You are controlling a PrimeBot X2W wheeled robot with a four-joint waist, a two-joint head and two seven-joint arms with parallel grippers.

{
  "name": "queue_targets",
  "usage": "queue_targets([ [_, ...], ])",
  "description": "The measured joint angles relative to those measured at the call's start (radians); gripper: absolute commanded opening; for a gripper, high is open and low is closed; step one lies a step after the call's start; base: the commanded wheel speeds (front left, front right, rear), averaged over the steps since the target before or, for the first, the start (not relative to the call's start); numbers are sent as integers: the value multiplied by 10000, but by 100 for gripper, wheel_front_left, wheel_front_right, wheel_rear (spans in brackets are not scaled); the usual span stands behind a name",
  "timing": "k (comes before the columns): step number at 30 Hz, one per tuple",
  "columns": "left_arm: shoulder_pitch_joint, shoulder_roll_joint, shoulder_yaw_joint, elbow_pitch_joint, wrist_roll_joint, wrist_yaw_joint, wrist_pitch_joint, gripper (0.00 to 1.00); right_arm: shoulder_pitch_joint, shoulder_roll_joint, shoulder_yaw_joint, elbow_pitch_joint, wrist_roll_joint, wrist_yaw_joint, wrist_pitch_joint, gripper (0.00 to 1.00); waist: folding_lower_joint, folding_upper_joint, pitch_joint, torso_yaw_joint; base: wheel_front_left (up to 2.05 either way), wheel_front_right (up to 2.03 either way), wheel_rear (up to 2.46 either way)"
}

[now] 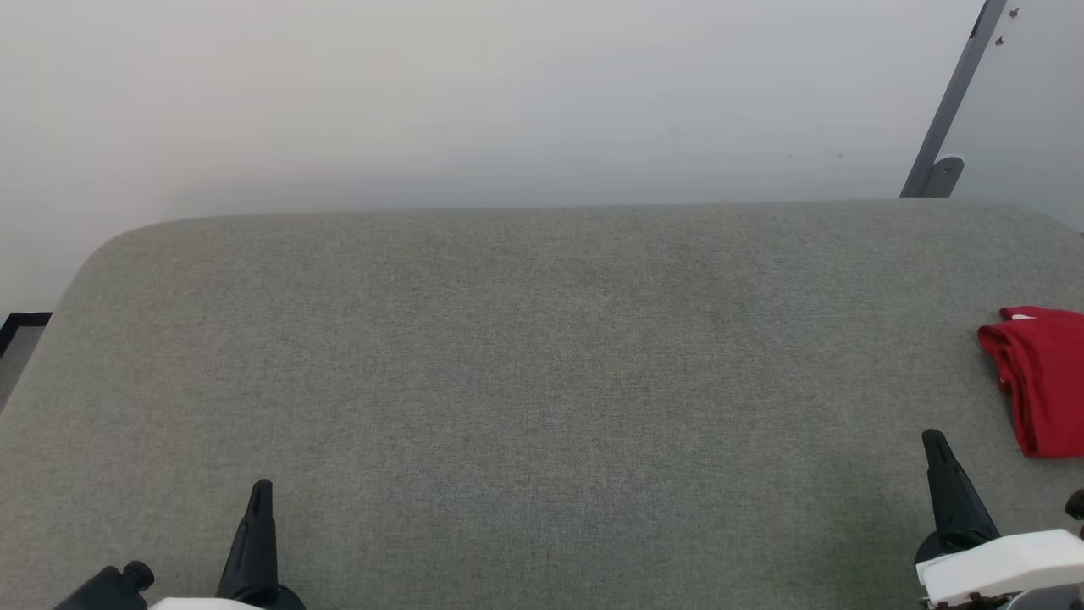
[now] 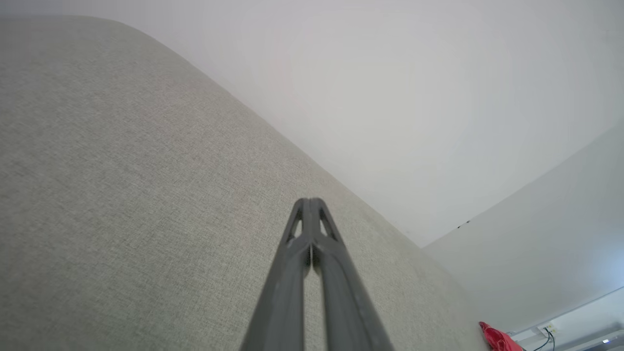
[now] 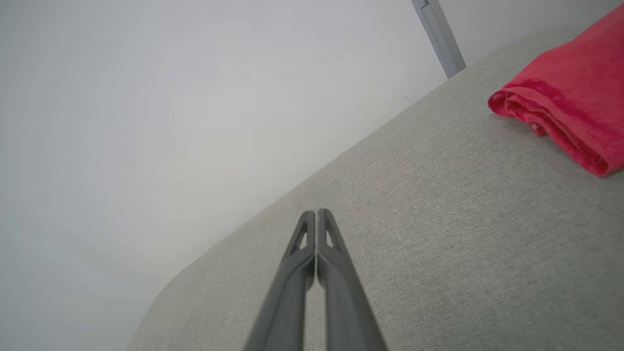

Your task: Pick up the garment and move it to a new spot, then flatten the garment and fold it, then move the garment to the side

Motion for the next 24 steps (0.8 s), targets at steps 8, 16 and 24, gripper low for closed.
queue_targets([
  [8,-255,-15,52,132,-1037,0,261,0,-181,127,-44,75,913,0,236,0,0,0,42,-4,0,0,0],
  [16,-529,-38,105,234,-1898,0,499,0,-350,270,-107,190,1758,0,414,0,0,0,84,-6,0,0,0],
  [24,-774,-56,169,357,-2800,0,731,0,-494,374,-167,280,2539,0,589,0,0,0,125,-10,0,0,0],
])
